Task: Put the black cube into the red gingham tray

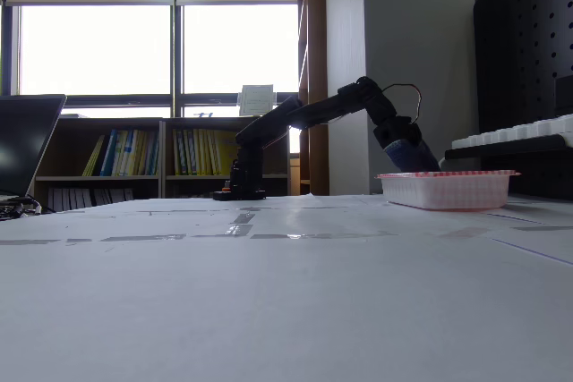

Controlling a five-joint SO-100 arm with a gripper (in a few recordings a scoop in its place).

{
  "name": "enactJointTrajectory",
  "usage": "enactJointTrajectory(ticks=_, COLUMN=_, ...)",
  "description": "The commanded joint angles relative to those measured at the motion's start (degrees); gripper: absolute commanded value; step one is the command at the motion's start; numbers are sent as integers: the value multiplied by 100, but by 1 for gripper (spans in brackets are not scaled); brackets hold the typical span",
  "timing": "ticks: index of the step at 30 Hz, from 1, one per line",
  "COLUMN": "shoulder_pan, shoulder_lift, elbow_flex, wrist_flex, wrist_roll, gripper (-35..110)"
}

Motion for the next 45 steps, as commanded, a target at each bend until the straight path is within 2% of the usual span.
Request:
enactJointTrajectory(ticks=1, shoulder_pan=44, shoulder_lift=-2487, elbow_flex=-308, wrist_flex=185, wrist_roll=-360, gripper=36)
enactJointTrajectory(ticks=3, shoulder_pan=70, shoulder_lift=-3480, elbow_flex=-527, wrist_flex=325, wrist_roll=-571, gripper=36)
enactJointTrajectory(ticks=6, shoulder_pan=237, shoulder_lift=-5326, elbow_flex=-1775, wrist_flex=220, wrist_roll=-554, gripper=35)
enactJointTrajectory(ticks=8, shoulder_pan=571, shoulder_lift=-6645, elbow_flex=-3146, wrist_flex=-167, wrist_roll=-527, gripper=19)
enactJointTrajectory(ticks=11, shoulder_pan=1424, shoulder_lift=-8385, elbow_flex=-5520, wrist_flex=-738, wrist_roll=-272, gripper=1)
enactJointTrajectory(ticks=18, shoulder_pan=3902, shoulder_lift=-11399, elbow_flex=-10573, wrist_flex=-2241, wrist_roll=905, gripper=0)
enactJointTrajectory(ticks=23, shoulder_pan=4878, shoulder_lift=-12911, elbow_flex=-13553, wrist_flex=-3305, wrist_roll=1661, gripper=0)
enactJointTrajectory(ticks=28, shoulder_pan=5326, shoulder_lift=-14212, elbow_flex=-15504, wrist_flex=-3138, wrist_roll=2109, gripper=0)
enactJointTrajectory(ticks=33, shoulder_pan=5511, shoulder_lift=-15091, elbow_flex=-16374, wrist_flex=-2215, wrist_roll=2435, gripper=0)
enactJointTrajectory(ticks=41, shoulder_pan=5388, shoulder_lift=-15381, elbow_flex=-16374, wrist_flex=-149, wrist_roll=2241, gripper=0)
enactJointTrajectory(ticks=45, shoulder_pan=5484, shoulder_lift=-15390, elbow_flex=-16374, wrist_flex=-18, wrist_roll=2294, gripper=0)
